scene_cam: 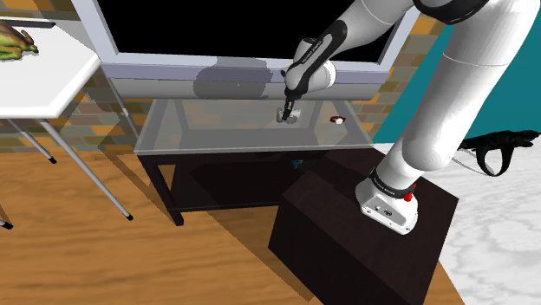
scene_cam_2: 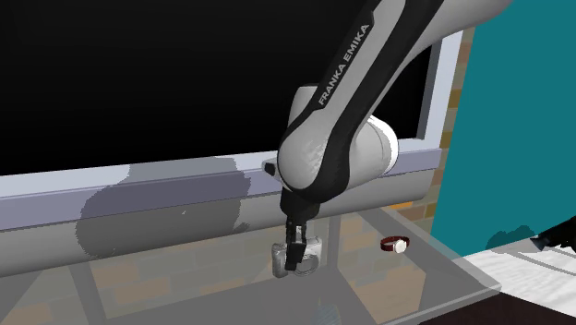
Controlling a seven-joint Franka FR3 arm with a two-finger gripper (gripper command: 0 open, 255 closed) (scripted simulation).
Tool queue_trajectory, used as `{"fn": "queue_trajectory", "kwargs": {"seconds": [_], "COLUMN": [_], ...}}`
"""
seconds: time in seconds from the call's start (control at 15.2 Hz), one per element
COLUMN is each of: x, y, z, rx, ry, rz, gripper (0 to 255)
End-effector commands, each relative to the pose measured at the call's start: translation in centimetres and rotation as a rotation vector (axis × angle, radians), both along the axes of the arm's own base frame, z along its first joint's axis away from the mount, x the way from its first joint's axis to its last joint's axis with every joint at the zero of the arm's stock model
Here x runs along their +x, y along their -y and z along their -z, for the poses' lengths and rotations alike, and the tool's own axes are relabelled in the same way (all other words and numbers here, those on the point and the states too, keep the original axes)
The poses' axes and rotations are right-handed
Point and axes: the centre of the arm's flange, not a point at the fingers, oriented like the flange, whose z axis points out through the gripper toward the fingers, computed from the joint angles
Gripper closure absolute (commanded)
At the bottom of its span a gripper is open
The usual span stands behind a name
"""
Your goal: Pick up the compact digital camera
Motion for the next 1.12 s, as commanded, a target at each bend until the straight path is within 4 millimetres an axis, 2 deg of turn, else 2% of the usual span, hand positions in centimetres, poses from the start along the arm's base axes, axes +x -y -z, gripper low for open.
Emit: {"fn": "queue_trajectory", "kwargs": {"seconds": [0.0, 0.2, 1.06], "x": [0.0, 0.1, 0.1], "y": [0.0, 0.0, 0.0], "z": [0.1, 0.0, -6.9], "rx": [0.0, 0.0, 0.0], "ry": [-0.001, 0.0, 0.0], "rz": [0.001, 0.001, 0.001], "gripper": [255, 255, 255]}}
